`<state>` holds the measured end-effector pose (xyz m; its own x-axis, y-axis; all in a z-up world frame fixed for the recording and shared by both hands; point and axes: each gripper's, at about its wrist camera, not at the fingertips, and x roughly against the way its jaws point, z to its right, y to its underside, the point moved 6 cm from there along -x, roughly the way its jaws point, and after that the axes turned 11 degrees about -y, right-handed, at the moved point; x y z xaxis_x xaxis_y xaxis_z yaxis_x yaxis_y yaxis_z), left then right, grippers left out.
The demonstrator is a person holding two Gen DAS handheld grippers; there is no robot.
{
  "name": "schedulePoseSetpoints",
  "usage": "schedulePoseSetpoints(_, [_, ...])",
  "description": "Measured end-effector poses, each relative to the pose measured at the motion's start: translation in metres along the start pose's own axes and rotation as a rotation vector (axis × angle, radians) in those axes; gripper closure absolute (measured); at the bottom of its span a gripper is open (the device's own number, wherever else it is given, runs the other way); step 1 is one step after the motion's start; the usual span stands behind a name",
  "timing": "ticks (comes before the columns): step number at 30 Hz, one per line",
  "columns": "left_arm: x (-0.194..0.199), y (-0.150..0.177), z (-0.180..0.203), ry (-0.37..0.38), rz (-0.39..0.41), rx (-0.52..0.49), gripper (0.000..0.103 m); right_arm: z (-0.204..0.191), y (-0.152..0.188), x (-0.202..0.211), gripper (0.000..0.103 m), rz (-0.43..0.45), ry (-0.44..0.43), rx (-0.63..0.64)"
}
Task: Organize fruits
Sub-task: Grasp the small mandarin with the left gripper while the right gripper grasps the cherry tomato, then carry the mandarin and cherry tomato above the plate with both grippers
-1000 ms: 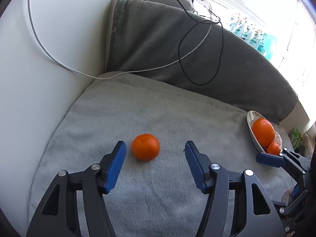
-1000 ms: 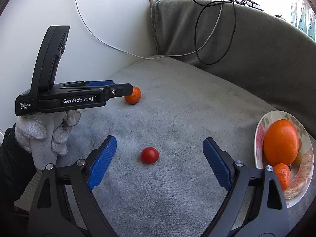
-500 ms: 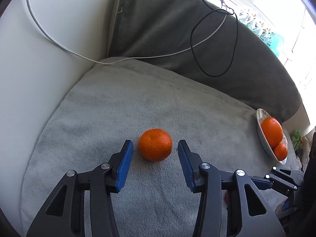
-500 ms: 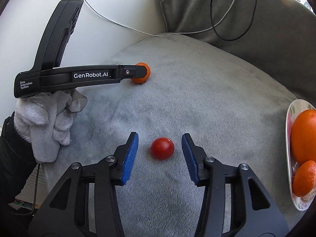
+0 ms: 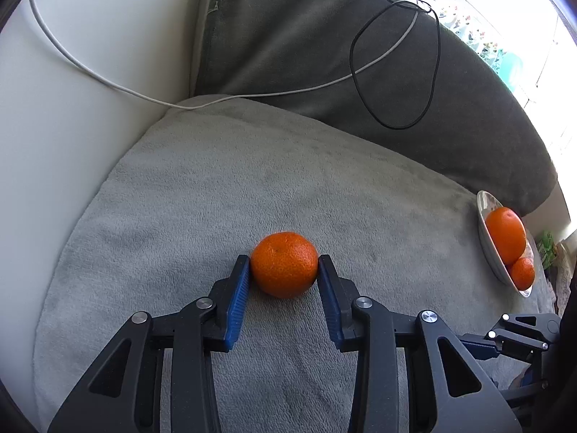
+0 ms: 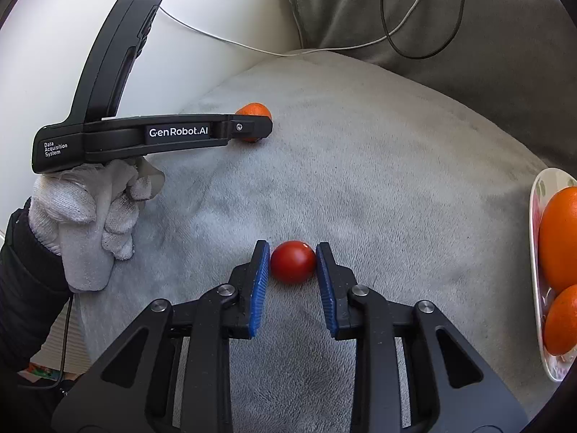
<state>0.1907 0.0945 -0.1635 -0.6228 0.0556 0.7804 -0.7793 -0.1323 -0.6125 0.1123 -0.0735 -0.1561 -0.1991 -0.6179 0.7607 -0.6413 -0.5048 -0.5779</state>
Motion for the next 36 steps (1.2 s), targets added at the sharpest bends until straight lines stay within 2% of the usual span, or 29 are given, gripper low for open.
schedulePoseSetpoints(8, [0.003,-0.001,0.001,-0.011,0.017,-0.009,0.068,0.002,-0.002,0.003,0.076,0.015,-0.007,-0.009])
schedulePoseSetpoints(17, [0.018,-0.004,0.009,0.011,0.048,-0.024,0.068,0.006,0.002,0.03,0.076,0.069,0.004,-0.029])
schedulePoseSetpoints(36, [0.05,-0.025,0.094,0.102,0.136,-0.136,0.068,0.049,0.016,0.124,0.077,0.249,0.107,-0.114])
